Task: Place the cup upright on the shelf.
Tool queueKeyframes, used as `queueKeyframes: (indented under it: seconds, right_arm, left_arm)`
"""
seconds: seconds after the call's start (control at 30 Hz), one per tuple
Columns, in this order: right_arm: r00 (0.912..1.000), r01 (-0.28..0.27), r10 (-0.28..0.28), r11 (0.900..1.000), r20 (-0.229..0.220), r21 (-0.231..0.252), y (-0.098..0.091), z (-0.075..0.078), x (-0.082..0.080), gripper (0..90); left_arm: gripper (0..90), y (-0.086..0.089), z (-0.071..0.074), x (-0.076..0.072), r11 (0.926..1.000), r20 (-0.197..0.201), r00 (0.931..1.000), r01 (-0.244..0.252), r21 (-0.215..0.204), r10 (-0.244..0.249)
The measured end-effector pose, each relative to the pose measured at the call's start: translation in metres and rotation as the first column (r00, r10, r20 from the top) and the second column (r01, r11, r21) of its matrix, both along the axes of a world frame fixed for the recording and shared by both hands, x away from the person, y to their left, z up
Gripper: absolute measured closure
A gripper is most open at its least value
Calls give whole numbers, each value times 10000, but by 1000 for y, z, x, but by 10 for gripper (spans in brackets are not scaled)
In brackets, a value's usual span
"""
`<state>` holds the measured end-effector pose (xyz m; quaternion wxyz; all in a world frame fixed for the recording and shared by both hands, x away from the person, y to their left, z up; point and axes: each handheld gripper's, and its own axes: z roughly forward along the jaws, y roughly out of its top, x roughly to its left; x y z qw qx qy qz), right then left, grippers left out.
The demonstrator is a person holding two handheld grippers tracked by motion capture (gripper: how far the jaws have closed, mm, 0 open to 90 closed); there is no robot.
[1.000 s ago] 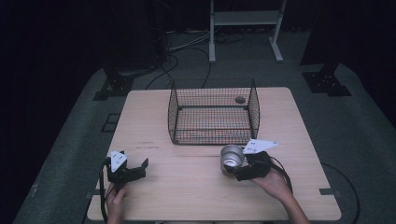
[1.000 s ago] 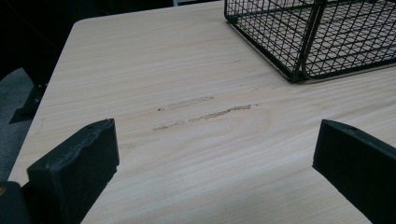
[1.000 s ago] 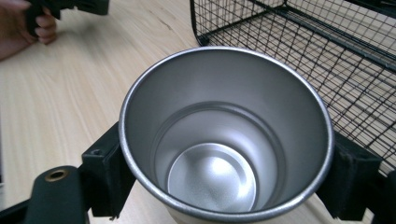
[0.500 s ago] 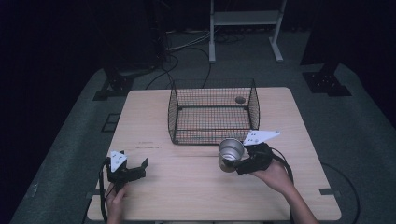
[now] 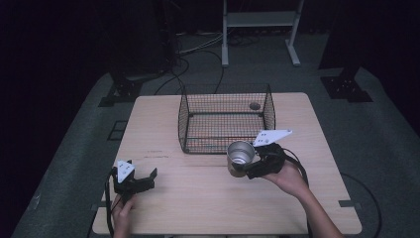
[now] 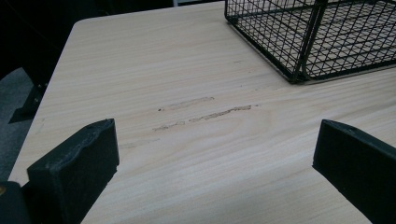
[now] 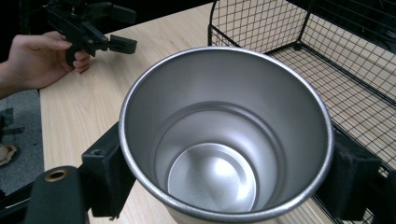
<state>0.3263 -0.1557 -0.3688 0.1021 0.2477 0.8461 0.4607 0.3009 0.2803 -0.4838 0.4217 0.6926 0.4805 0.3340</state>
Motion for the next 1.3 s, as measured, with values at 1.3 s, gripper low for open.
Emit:
queueKeyframes:
  seconds: [1.3]
  right_arm:
    - [9993, -302, 303, 9995, 201, -29, 26, 49, 38, 179]
  left_arm:
    - [0, 0, 0, 0, 10000, 4, 10000, 5, -4, -5]
